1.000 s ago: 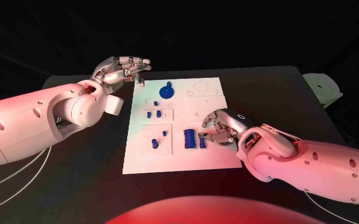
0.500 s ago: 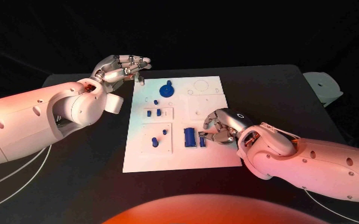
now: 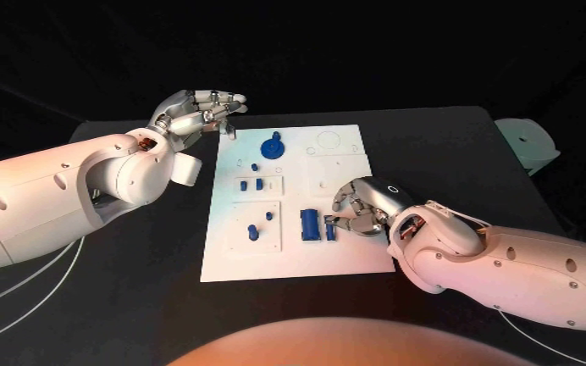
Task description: Assemble the parts on the task board
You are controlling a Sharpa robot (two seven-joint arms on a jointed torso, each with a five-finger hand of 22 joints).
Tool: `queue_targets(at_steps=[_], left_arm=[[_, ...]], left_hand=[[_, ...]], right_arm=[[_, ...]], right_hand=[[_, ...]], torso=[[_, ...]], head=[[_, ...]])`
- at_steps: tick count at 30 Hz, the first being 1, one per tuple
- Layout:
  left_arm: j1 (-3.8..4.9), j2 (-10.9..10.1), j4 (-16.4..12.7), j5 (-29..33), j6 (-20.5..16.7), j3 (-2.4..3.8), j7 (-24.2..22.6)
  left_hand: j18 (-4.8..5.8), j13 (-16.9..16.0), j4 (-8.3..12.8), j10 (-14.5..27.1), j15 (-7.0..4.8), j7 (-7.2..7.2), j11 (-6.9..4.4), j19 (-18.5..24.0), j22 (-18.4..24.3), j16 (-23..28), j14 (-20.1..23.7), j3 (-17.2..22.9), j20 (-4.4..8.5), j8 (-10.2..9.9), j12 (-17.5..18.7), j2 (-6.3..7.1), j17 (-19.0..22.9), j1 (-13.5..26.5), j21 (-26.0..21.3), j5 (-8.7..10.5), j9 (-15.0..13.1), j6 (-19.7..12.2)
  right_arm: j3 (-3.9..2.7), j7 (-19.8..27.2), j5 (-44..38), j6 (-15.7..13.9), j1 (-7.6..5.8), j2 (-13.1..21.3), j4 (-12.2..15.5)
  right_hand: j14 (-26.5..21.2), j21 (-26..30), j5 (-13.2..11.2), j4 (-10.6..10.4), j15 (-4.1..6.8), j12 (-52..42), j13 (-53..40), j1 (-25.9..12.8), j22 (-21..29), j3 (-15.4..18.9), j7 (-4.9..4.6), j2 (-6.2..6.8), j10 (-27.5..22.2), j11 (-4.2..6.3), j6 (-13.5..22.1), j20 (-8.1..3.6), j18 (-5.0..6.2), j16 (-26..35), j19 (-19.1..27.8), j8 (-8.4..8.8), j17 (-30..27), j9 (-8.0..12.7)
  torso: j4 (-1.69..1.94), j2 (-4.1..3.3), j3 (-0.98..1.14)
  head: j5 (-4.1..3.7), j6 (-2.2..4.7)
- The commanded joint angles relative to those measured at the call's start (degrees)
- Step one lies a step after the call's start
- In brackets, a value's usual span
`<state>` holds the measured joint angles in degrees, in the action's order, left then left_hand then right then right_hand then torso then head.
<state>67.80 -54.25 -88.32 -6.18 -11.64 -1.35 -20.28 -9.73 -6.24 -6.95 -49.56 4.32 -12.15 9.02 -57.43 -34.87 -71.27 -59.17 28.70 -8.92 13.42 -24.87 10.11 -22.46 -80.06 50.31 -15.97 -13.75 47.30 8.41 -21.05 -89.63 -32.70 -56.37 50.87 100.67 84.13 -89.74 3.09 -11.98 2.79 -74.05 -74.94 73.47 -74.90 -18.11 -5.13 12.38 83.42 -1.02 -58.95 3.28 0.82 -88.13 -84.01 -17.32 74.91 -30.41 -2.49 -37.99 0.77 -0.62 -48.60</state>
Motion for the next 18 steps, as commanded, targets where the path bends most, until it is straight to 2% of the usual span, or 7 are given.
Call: queue_targets(at_steps=[1,4,7,11,13,15,18], left_arm=[[0.05,0.1,-0.1,0.0,0.9,0.04,-0.4],[0.05,0.2,-0.1,0.1,1.1,0.04,-0.5],[0.04,0.3,0.0,0.4,1.4,0.04,-0.8],[0.04,1.0,0.9,1.0,1.6,-0.01,-1.4],[0.03,1.5,1.7,1.3,1.6,-0.16,-1.8],[0.01,2.0,2.5,1.6,1.5,-0.31,-2.3],[-0.1,2.9,4.0,1.9,1.1,-0.45,-3.1]], left_hand=[[-0.87,0.0,-0.1,0.5,-0.03,-0.61,-0.07,-0.1,0.0,-0.2,0.5,0.3,-0.3,0.4,-0.2,-0.1,0.0,0.6,-0.2,-0.18,0.1,-0.3],[-0.87,0.0,-0.1,0.5,-0.03,-0.61,-0.06,-0.1,0.1,-0.2,0.5,0.3,-0.31,0.4,-0.3,-0.09,0.1,0.7,-0.2,-0.17,0.1,-0.3],[-0.87,0.0,-0.1,0.6,-0.01,-0.62,-0.05,-0.1,0.1,-0.2,0.5,0.2,-0.31,0.4,-0.3,-0.06,0.1,0.7,-0.2,-0.16,0.1,-0.3],[-0.85,0.0,-0.3,0.5,0.02,-0.56,-0.07,0.0,0.1,-0.2,0.6,0.0,-0.35,0.6,-0.5,0.03,0.1,1.1,-0.3,-0.04,0.1,-0.3],[-0.84,0.0,-0.4,0.5,0.01,-0.47,-0.13,0.0,0.2,-0.3,0.6,-0.2,-0.38,0.7,-0.6,0.15,0.2,1.4,-0.4,0.09,0.1,-0.1],[-0.87,-0.1,-0.5,0.2,-0.07,-0.22,-0.31,0.1,0.3,-0.3,0.8,-0.6,-0.37,1.1,-1.0,0.37,0.3,1.7,-0.7,0.32,0.0,0.2],[-0.88,-0.2,-0.7,-0.3,-0.28,0.27,-0.68,0.4,0.7,-0.1,1.3,-1.6,-0.26,1.7,-1.7,0.87,0.5,2.1,-1.3,0.81,-0.1,0.7]], right_arm=[[0.05,3.0,1.1,-2.1,0.11,0.7,0.6],[0.02,10.4,8.9,-4.1,-0.14,1.8,1.2],[-0.04,18.8,18.4,-4.8,-0.99,2.7,1.5],[-0.15,26.7,30.5,-4.2,-2.88,3.1,1.0],[-0.19,29.5,36.6,-3.5,-4.05,3.0,-0.1],[-0.24,31.8,42.4,-2.7,-5.23,2.8,-1.5],[-0.29,34.5,50.5,-1.8,-6.89,1.8,-4.4]], right_hand=[[4.9,-0.3,-0.3,-0.2,0.41,-0.3,-7.0,-0.1,-15.1,0.5,0.11,-0.59,0.0,0.46,0.2,-0.34,-0.82,0.2,-6.0,-0.25,11.0,-0.1],[4.6,0.1,-0.2,-0.9,0.13,1.3,-6.1,0.7,-15.0,1.1,-0.37,-1.45,-1.0,0.13,1.7,-0.23,-0.74,0.9,-5.9,-0.1,9.6,0.0],[4.4,2.0,0.1,-1.0,-0.1,2.2,-5.7,2.5,-14.4,1.4,-0.68,-2.25,-1.6,-0.2,2.8,0.02,-0.32,1.4,-5.1,-0.17,8.8,0.1],[3.4,7.1,0.1,-1.3,-0.44,6.5,-3.3,4.0,-12.9,2.0,-1.15,-2.78,-4.0,-0.59,4.1,0.38,0.74,3.5,-3.2,-0.22,5.5,0.4],[3.0,10.0,0.1,-1.3,-0.57,8.5,-2.2,4.8,-11.9,2.1,-1.38,-3.12,-5.2,-0.79,4.7,0.5,1.33,4.4,-2.1,-0.11,4.2,0.6],[-0.5,24.6,0.2,-1.6,-1.12,22.3,5.7,6.5,-6.9,1.8,-2.09,-3.68,-12.9,-1.45,6.1,1.04,4.05,11.6,3.6,0.07,-5.3,1.0],[-3.8,37.5,0.3,-2.1,-1.39,36.1,14.9,7.9,-1.5,1.4,-2.42,-4.02,-20.0,-1.74,6.8,1.37,6.05,19.3,8.0,-0.15,-13.5,1.2]], torso=[[-0.07,0.08,-0.02],[-0.09,0.21,-0.14],[-0.17,0.49,-0.39],[-0.32,1.01,-0.61],[-0.42,1.51,-0.82],[-0.54,2.07,-1.13],[-0.8,2.74,-1.55]], head=[[0.04,0.16],[-0.04,0.52],[-0.07,1.08],[-0.11,1.76],[-0.18,2.25],[-0.26,2.73],[-0.33,4.02]])
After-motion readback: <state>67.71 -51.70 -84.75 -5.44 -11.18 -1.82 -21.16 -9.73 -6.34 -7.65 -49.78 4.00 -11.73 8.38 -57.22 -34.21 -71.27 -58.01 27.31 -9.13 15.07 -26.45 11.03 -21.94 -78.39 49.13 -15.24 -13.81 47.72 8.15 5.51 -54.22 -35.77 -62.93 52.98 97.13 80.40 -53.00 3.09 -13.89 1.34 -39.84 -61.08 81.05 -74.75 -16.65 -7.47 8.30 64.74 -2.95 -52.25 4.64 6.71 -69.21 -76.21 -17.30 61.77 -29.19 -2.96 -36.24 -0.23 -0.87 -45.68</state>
